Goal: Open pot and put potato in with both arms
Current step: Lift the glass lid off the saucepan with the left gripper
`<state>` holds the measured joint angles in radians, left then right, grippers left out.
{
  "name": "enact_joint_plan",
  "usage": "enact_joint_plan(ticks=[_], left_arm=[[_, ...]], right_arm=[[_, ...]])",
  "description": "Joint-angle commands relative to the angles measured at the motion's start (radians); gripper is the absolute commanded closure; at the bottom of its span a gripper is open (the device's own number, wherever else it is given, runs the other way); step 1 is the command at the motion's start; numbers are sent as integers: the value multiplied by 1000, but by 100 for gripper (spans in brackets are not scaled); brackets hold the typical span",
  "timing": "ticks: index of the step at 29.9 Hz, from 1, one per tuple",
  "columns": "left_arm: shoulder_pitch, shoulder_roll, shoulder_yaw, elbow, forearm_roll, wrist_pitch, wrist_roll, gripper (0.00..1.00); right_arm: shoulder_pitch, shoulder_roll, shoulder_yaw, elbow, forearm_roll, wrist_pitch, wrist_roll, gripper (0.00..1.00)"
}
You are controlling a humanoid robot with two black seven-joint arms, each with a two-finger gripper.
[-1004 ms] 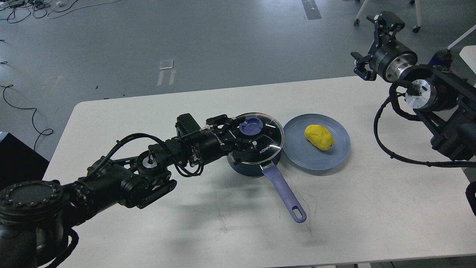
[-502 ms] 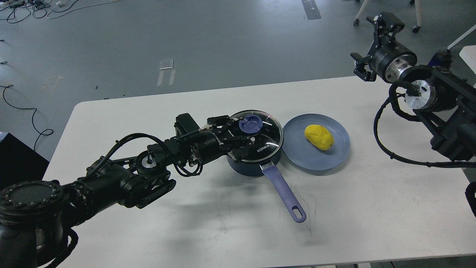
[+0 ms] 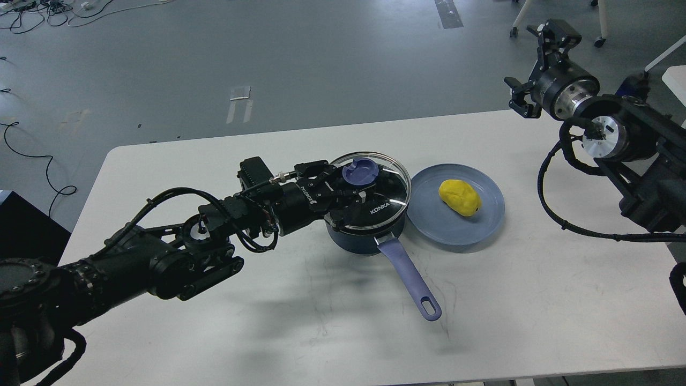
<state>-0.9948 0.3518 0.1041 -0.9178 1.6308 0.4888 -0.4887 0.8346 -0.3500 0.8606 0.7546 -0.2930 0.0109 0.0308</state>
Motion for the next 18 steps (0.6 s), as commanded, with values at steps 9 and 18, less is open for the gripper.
enact_joint_plan(ticks=[9,18], left_arm=[[57,165,-161,-13,-17,0,0,76],[240,245,-262,-12,-22,0,0,75]], right_arm=[[0,3,-12,-24,0,0,0,0],[-6,3,-14,-44,0,6,0,0]])
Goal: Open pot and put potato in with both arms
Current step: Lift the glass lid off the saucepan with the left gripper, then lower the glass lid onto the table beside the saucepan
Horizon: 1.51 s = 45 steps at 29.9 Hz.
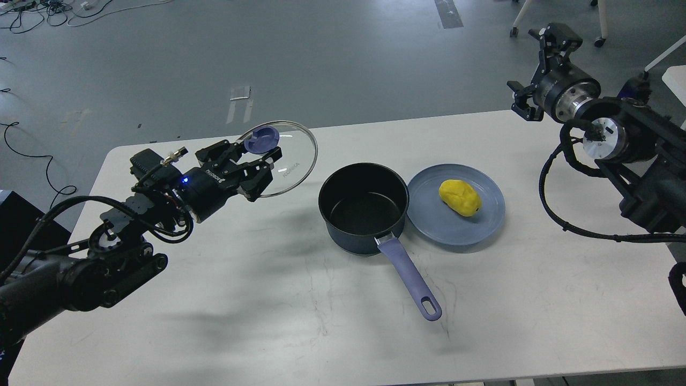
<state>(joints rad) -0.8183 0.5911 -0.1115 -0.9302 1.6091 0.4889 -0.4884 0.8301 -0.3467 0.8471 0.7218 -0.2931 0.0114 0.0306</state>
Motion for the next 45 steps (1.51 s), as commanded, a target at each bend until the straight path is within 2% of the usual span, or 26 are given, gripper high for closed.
enact_joint_plan(ticks=[1,16,23,33,41,44,45], left_arm=[[76,7,-57,1,0,0,0,75],[229,76,-80,22,-21,0,0,73],[258,30,-68,119,-23,0,0,72],[269,-11,-63,183,-23,0,0,69],[303,-48,-63,209,-23,0,0,60],[303,-57,-63,226,-25,0,0,53],[300,-57,-63,226,-28,0,0,46]], right_arm=[[-2,0,0,-13,0,5,0,0],[7,3,-26,-12,0,-1,0,0],[4,3,-28,-10,0,-1,0,0],[6,-6,-28,-10,0,1,0,0],[4,-6,-28,-5,0,-1,0,0],[6,-6,-28,-5,0,-1,0,0],[6,-6,-28,-7,0,1,0,0]])
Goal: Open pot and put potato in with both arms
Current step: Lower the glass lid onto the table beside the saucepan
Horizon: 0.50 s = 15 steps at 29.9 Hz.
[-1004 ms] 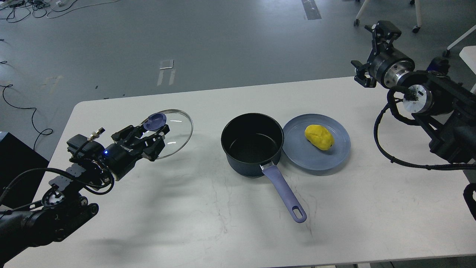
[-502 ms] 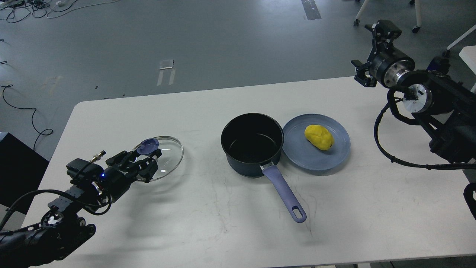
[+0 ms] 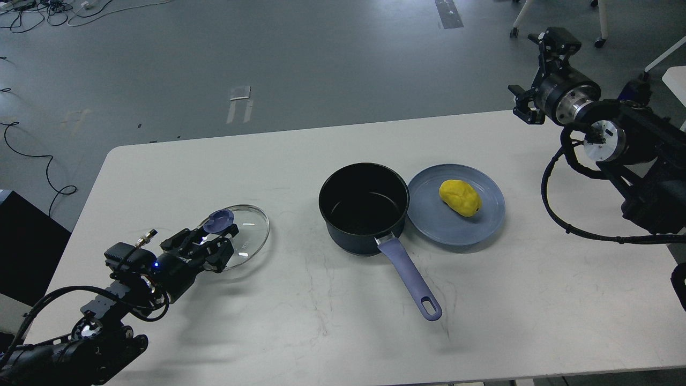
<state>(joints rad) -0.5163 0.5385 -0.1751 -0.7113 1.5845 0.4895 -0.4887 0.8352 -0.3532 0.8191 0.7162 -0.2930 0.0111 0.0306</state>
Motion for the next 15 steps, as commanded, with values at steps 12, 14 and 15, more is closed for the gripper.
enact_joint_plan(ticks=[12,14,15], left_arm=[[-13,3,-1,-22,-49,-1,0,0],[-13,11,-1,-40,-51,-1,0,0],[-13,17,-3,-65,-57,-1,0,0]], right_arm=[[-5,0,0,-8,0,1,0,0],[-5,0,0,-8,0,1,0,0],[-5,0,0,-8,0,1,0,0]])
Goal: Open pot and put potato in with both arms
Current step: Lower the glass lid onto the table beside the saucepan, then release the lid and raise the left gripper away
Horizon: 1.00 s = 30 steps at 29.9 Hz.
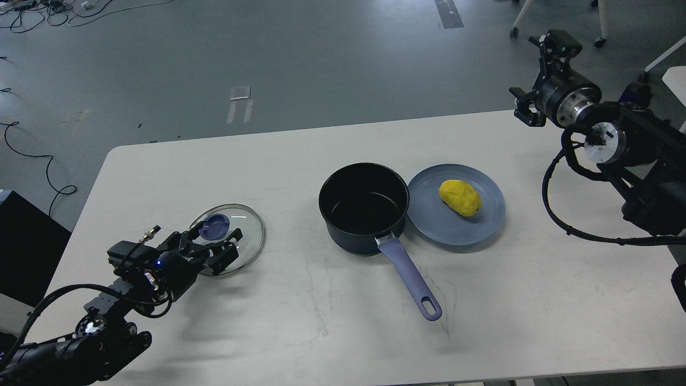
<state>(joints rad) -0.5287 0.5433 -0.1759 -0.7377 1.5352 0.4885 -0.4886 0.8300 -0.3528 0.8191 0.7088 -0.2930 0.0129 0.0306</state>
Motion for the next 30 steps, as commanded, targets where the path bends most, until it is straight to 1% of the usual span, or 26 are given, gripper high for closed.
enact_joint_plan(ticks=[1,6,7,9,13,24,27,30], left_arm=[[-2,21,-2,-52,-15,0,0,0],[-11,107,-2,-190,-40,0,0,0],[-33,125,-2,-216,-44,0,0,0],[-74,135,-1,-216,-49,0,0,0],[-105,144,1,-210,-49,0,0,0],[-112,152,-4,-210,-52,0,0,0],[-146,170,-8,-212,-70,0,0,1],[-195,169,-17,-216,-165,0,0,1]], right_arm=[[0,0,0,0,0,-1,0,0],[-2,0,0,0,0,-1,2,0],[-2,0,0,0,0,-1,2,0],[-2,0,0,0,0,-1,2,0],[-2,0,0,1,0,1,2,0],[-3,0,0,0,0,2,2,0],[-3,0,0,0,0,6,2,0],[-2,2,0,3,0,10,2,0]])
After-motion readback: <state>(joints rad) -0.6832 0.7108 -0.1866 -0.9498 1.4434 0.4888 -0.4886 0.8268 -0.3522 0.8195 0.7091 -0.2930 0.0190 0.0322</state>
